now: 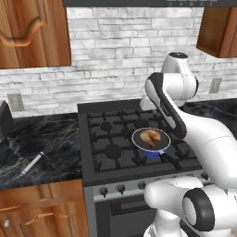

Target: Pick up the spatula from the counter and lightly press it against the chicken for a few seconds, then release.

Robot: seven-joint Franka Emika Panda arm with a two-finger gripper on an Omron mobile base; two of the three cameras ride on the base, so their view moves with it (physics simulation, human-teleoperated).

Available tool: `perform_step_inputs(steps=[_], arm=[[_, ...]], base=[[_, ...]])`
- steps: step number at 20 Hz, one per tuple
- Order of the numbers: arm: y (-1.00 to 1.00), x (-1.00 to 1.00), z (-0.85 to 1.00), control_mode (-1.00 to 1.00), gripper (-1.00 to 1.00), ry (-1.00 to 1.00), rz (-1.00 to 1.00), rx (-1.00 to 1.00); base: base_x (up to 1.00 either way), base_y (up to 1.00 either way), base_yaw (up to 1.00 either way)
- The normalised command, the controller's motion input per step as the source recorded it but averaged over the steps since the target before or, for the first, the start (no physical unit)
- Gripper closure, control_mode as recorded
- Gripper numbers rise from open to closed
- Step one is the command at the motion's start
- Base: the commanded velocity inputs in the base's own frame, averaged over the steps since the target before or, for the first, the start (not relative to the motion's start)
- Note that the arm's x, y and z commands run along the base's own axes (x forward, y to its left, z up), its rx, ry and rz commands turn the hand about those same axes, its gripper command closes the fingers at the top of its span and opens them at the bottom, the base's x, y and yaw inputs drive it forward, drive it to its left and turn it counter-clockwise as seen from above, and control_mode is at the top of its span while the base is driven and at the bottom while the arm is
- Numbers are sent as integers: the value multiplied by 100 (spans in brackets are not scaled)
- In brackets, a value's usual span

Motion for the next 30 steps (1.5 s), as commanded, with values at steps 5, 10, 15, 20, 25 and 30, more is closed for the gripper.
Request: perform_step_inputs(steps=[5, 10, 15, 20, 25, 30], arm=[[6, -20, 0, -100, -100, -1, 0, 0], [16, -40, -9, -100, -100, 0, 0, 1], [11, -27, -33, -100, -100, 6, 0, 19], [37, -28, -9, -100, -100, 0, 0, 5], [62, -30, 0, -100, -100, 0, 0, 0], [50, -38, 0, -100, -100, 0, 0, 0]], base=[[0, 0, 0], [0, 0, 0], [0, 0, 0], [0, 0, 0], [0, 0, 0], [0, 0, 0]])
